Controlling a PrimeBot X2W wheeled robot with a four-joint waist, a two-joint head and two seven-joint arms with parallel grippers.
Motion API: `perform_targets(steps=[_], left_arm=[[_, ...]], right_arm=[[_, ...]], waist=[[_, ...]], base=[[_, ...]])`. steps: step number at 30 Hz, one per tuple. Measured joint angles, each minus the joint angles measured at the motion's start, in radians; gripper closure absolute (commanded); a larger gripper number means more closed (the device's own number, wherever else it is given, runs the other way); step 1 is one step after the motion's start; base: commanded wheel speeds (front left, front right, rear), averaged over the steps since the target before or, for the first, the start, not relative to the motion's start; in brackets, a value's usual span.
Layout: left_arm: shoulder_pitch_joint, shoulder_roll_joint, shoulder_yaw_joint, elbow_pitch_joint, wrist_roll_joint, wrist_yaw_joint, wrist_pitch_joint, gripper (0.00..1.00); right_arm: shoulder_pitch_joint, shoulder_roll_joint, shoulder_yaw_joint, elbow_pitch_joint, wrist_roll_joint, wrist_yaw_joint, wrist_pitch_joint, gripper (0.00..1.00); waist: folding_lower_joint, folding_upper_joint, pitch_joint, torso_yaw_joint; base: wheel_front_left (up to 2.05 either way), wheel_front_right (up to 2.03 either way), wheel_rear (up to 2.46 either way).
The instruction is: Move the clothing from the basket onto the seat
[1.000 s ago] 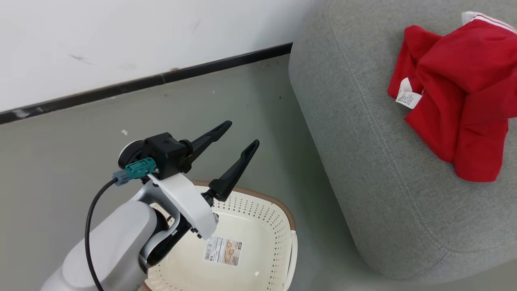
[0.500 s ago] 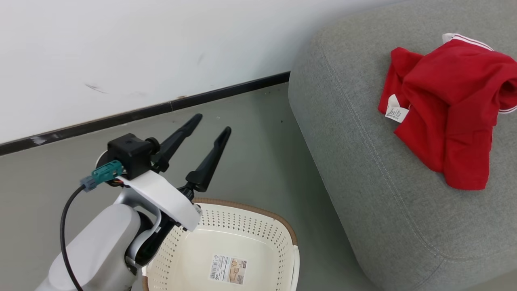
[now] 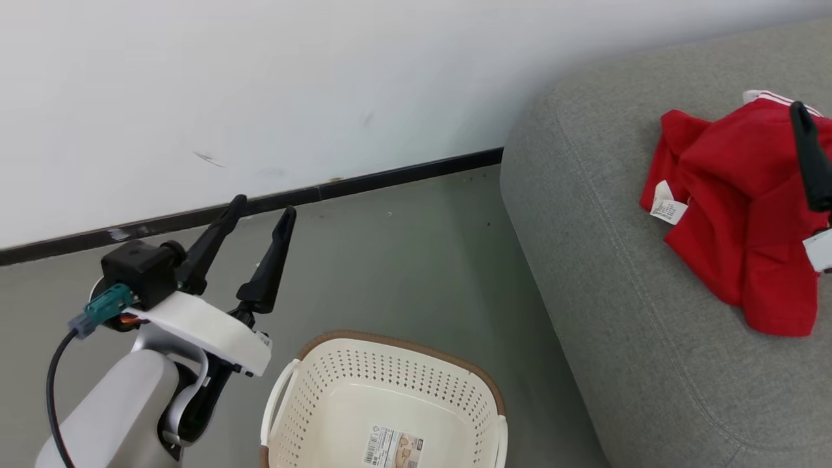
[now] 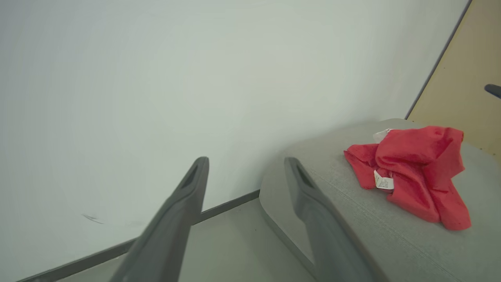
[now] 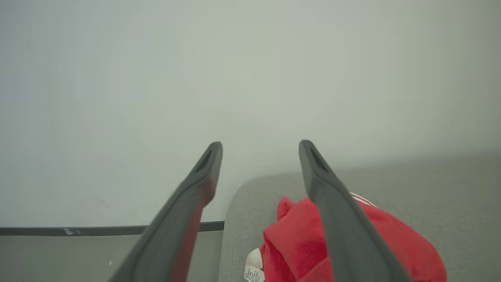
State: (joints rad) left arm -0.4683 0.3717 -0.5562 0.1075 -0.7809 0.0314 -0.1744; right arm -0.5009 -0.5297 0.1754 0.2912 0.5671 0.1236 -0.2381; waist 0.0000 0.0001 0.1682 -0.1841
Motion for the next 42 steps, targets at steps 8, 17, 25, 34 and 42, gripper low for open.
perform_targets(steps=[8,17,25,34,42], left_arm=[[0.059,0.009,0.043,0.006,-0.019,0.034,-0.031,0.0],[0.124,0.021,0.107,0.01,-0.027,0.069,-0.057,0.0],[0.177,0.016,0.142,0.007,-0.036,0.083,-0.066,0.0],[0.243,-0.011,0.187,0.002,-0.044,0.104,-0.074,0.0],[0.325,-0.027,0.227,0.005,-0.043,0.115,-0.074,0.0]], right_arm=[[0.004,0.051,0.008,-0.025,0.007,0.0,-0.01,0.0],[0.071,0.125,0.044,-0.035,-0.027,0.0,-0.01,0.0],[0.13,0.165,0.047,-0.057,-0.067,0.0,-0.01,0.0],[0.197,0.218,0.014,-0.098,-0.121,0.0,-0.012,0.0],[0.299,0.277,-0.011,-0.14,-0.157,0.0,-0.012,0.0]], waist=[[0.0,0.0,-0.024,0.055],[0.0,0.0,-0.043,0.117],[0.0,0.0,-0.059,0.17],[0.0,0.0,-0.077,0.224],[0.0,0.0,-0.09,0.266]], base=[[0.0,0.0,0.0],[0.0,0.0,0.0],[0.0,0.0,0.0],[0.0,0.0,0.0],[0.0,0.0,0.0]])
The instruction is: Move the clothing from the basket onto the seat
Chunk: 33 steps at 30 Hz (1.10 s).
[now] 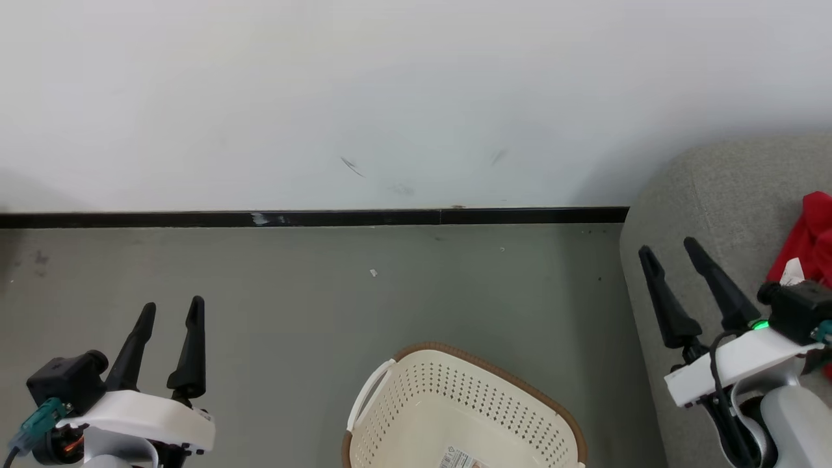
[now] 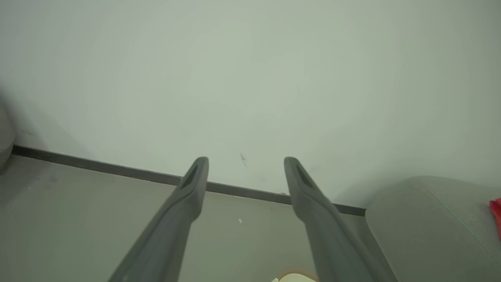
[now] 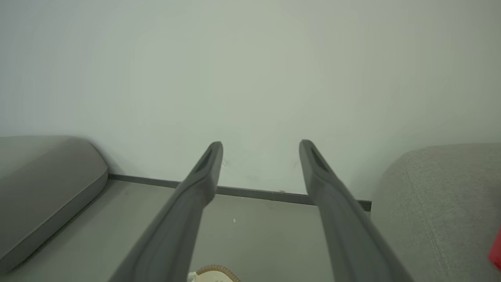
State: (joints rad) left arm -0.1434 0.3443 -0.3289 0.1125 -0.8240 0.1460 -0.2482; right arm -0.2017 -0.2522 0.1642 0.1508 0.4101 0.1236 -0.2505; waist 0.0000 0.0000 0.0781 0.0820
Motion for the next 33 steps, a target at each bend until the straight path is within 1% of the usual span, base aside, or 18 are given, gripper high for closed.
perform_targets(steps=[5,7,13,16,33], left_arm=[[0.011,-0.03,0.043,-0.02,0.008,-0.001,-0.001,0.0],[0.013,-0.039,0.053,-0.026,0.01,-0.009,-0.001,0.0],[0.014,-0.023,0.063,-0.03,0.096,-0.009,-0.001,0.0],[0.031,-0.024,0.06,-0.03,0.121,-0.014,-0.001,0.0],[0.072,-0.058,0.087,-0.027,0.156,-0.036,-0.001,0.0]], right_arm=[[0.046,0.03,-0.007,-0.018,-0.036,0.0,0.0,0.0],[0.058,0.041,-0.02,-0.024,-0.047,0.0,0.0,0.0],[0.084,0.07,-0.032,-0.048,-0.084,0.0,0.0,0.0],[0.1,0.078,-0.03,-0.057,-0.097,0.0,0.0,0.0],[0.138,0.1,-0.028,-0.1,-0.155,0.0,0.0,0.0]], waist=[[0.0,0.0,-0.005,0.023],[0.0,0.0,-0.006,0.03],[0.0,0.0,-0.013,0.047],[-0.0001,0.0,-0.019,0.049],[0.0,0.0,-0.026,0.037]], base=[[0.0,0.0,0.0],[0.0,0.0,0.0],[0.0,0.0,0.0],[0.0,0.0,0.0],[0.0,0.0,0.0]])
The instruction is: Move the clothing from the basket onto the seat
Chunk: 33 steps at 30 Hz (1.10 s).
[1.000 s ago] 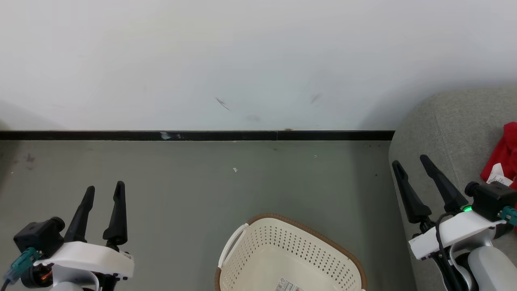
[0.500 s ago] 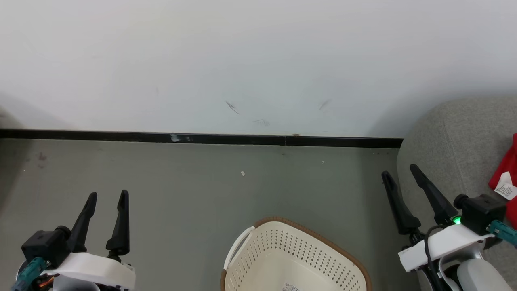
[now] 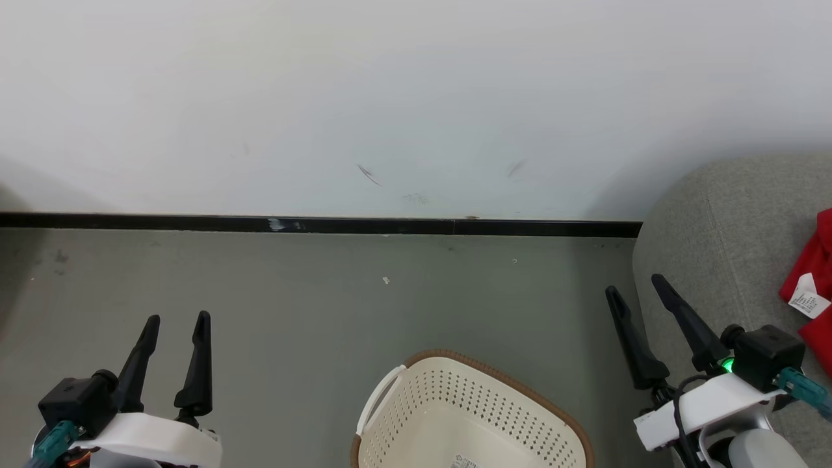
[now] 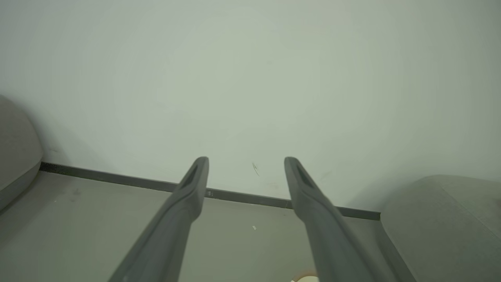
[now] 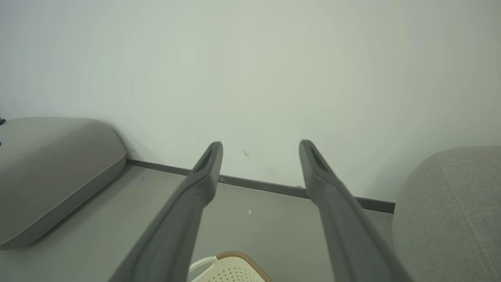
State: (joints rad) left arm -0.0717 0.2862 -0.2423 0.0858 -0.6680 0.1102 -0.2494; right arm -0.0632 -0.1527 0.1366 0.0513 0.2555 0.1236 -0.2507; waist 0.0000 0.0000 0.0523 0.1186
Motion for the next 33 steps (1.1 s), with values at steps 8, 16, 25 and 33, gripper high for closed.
perform_targets(steps=[8,16,25,33], left_arm=[[0.002,-0.009,0.014,0.001,0.013,-0.018,0.0,0.0],[0.002,-0.018,0.022,0.011,0.019,-0.034,0.0,0.0],[0.002,-0.032,0.035,0.012,0.027,-0.052,0.0,0.0],[0.002,-0.036,0.043,0.023,0.031,-0.062,0.0,0.0]], right_arm=[[0.001,0.016,-0.009,-0.012,-0.007,0.0,0.0,0.0],[0.009,0.023,-0.018,-0.018,-0.011,0.0,0.0,0.0],[0.021,0.027,-0.021,-0.023,-0.015,0.0,0.0,0.0],[0.021,0.031,-0.024,-0.032,-0.021,0.0,0.0,0.0]], waist=[[0.0,0.0,0.002,-0.003],[0.0,0.0,0.006,-0.007],[0.0,0.0,0.011,-0.008],[0.0,0.0,0.013,-0.009]], base=[[0.0,0.0,0.0],[0.0,0.0,0.0],[0.0,0.0,0.0],[0.0,0.0,0.0]])
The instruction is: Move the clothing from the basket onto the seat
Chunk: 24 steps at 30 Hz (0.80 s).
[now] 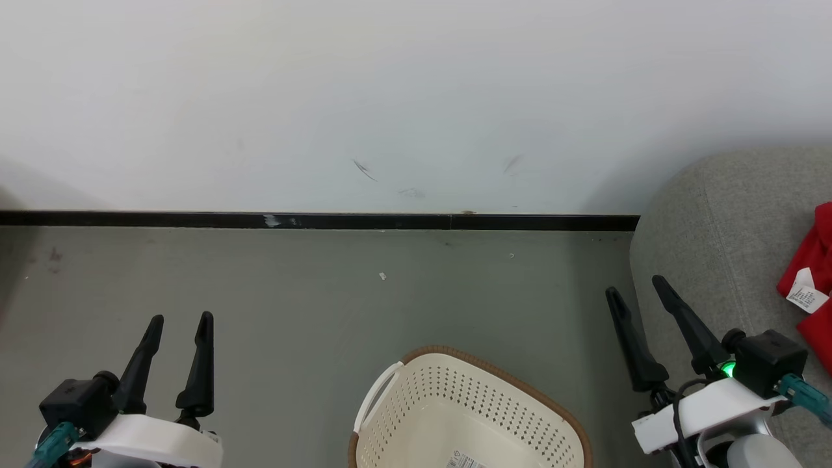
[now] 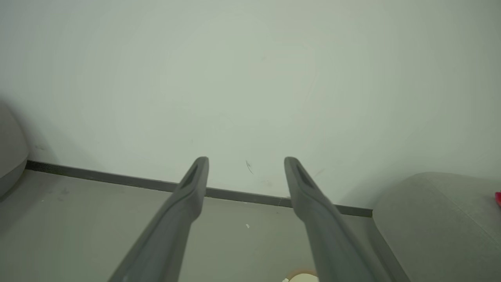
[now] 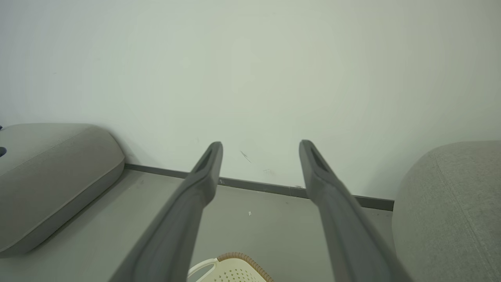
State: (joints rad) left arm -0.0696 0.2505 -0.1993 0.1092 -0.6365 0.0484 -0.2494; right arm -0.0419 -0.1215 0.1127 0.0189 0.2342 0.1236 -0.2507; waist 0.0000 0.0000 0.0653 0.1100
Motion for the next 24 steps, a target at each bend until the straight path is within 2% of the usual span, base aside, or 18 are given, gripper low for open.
perform_targets(steps=[23,24], left_arm=[[0.0,-0.027,0.026,0.02,0.013,-0.034,0.0,0.0],[0.0,-0.029,0.024,0.024,0.012,-0.036,0.001,1.0]], right_arm=[[0.0,0.008,-0.005,-0.004,0.0,0.0,0.0,0.0],[0.001,0.009,-0.004,0.0,0.0,0.0,0.0,1.0]], waist=[[0.0,0.0,-0.007,-0.002],[0.0,0.0,-0.007,-0.002]], base=[[0.0,0.0,0.0],[0.0,0.0,0.0]])
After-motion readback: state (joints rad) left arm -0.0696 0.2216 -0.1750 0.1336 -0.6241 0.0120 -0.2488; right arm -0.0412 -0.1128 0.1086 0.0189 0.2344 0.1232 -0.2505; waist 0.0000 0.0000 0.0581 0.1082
